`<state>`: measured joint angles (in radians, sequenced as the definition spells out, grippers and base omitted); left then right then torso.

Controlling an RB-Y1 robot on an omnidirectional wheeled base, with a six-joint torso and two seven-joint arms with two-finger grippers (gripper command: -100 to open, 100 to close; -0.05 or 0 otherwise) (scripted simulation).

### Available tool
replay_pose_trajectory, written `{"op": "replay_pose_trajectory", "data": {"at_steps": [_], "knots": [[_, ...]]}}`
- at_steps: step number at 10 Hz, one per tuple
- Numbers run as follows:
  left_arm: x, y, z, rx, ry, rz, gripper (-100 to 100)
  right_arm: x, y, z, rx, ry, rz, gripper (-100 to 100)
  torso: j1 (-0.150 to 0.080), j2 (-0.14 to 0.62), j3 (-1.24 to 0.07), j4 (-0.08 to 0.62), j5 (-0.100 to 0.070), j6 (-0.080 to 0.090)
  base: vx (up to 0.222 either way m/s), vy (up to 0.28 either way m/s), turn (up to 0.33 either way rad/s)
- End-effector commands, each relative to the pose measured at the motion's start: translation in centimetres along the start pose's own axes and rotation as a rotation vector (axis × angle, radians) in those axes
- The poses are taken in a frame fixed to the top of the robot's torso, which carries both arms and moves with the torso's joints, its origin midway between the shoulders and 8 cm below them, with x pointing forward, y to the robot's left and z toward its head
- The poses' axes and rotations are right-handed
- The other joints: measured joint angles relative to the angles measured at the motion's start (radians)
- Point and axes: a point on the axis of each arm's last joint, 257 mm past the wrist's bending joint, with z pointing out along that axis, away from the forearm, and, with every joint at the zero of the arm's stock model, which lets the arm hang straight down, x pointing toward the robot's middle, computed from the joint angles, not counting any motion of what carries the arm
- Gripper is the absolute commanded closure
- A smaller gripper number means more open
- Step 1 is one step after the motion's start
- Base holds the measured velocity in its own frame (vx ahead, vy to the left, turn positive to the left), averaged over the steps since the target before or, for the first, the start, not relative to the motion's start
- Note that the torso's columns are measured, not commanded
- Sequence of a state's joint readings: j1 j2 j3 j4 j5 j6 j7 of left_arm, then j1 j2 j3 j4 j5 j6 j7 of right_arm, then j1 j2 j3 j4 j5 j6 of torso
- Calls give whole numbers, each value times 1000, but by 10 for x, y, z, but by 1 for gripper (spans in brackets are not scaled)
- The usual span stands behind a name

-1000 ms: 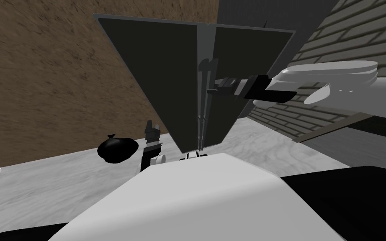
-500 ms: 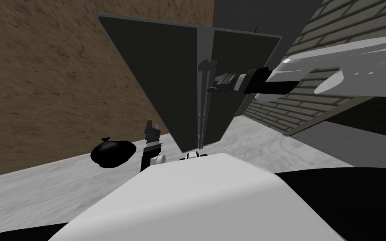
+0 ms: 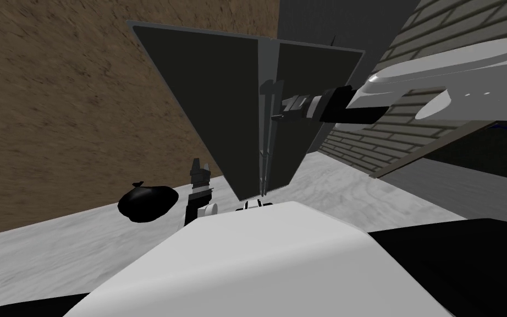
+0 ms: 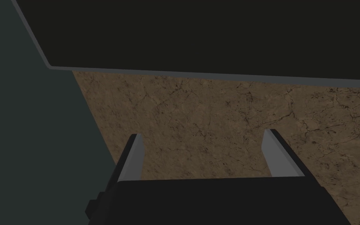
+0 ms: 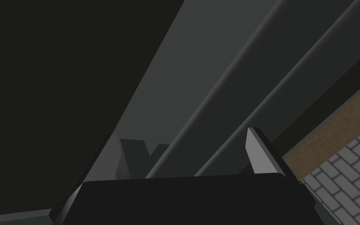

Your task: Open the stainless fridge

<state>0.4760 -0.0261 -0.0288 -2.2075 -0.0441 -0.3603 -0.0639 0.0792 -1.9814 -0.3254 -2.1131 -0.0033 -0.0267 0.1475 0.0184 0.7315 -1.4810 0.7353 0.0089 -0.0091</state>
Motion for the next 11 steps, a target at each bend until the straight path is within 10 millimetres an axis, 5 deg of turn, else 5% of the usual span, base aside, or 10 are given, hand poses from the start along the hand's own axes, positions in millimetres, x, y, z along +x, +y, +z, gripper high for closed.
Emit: {"op": "replay_pose_trajectory", "data": {"at_steps": [1,11], "knots": [[0,0,0,0,0,0,0,-4,-4,5,6,25,-46,-100,0,2,1,1,0,2,-24,49,-81],[0,0,0,0,0,0,0,-25,-27,22,63,107,-243,-100,1,10,6,8,2,1,-29,44,-77]]}}
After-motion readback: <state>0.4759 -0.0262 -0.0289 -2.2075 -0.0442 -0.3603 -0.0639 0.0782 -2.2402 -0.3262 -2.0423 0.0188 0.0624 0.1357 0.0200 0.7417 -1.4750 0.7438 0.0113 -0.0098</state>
